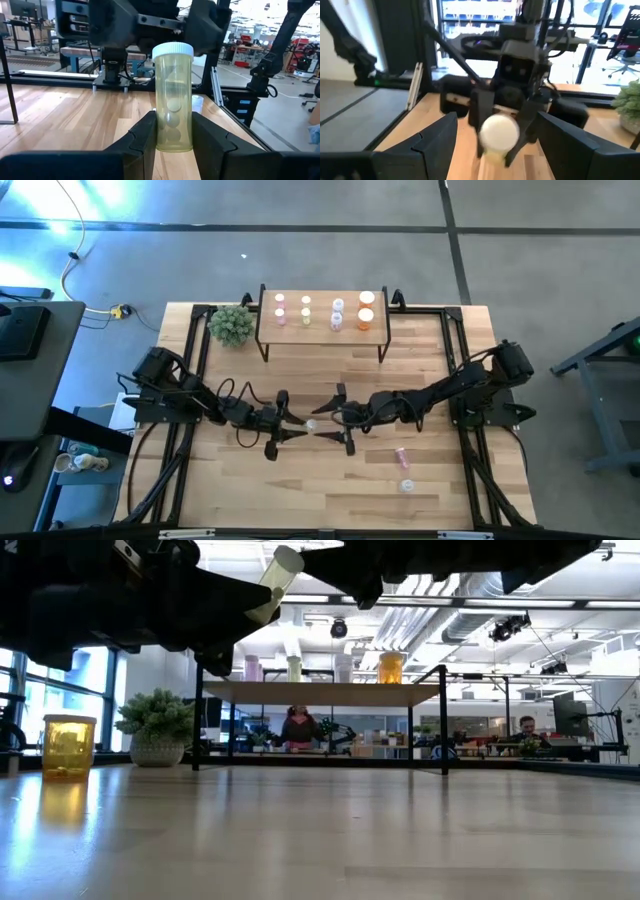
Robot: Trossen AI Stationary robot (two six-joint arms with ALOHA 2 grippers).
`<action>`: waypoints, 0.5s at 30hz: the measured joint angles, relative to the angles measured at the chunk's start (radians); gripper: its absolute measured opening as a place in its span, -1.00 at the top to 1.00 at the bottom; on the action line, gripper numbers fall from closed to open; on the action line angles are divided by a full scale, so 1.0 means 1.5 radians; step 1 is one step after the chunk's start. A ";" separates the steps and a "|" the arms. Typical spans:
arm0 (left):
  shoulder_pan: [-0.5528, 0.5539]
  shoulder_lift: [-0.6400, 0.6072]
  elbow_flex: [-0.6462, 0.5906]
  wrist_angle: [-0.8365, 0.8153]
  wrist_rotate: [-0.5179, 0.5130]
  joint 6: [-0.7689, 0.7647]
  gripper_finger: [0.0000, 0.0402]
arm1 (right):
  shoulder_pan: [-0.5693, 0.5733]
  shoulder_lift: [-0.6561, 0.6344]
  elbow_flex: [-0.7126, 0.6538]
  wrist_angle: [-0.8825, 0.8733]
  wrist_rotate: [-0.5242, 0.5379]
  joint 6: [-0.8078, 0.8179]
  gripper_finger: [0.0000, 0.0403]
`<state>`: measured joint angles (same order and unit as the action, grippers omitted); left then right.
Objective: Pick and place medicine bottles onto shelf by color
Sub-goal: Put the yellow pill bottle aligned with the other yellow pill bottles on the shelf
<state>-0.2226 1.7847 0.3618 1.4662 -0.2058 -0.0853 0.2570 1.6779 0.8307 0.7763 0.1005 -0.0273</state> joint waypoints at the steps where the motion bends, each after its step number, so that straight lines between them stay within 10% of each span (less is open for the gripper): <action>1: 0.000 0.000 0.000 0.000 0.000 0.000 0.53 | 0.002 0.000 0.000 -0.007 0.000 -0.005 -0.29; 15: 0.000 0.000 0.000 -0.001 0.000 0.001 0.53 | 0.002 0.015 0.000 0.000 0.012 -0.012 -0.29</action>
<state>-0.2230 1.7847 0.3618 1.4647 -0.2054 -0.0837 0.2600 1.7011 0.8310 0.7767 0.1181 -0.0460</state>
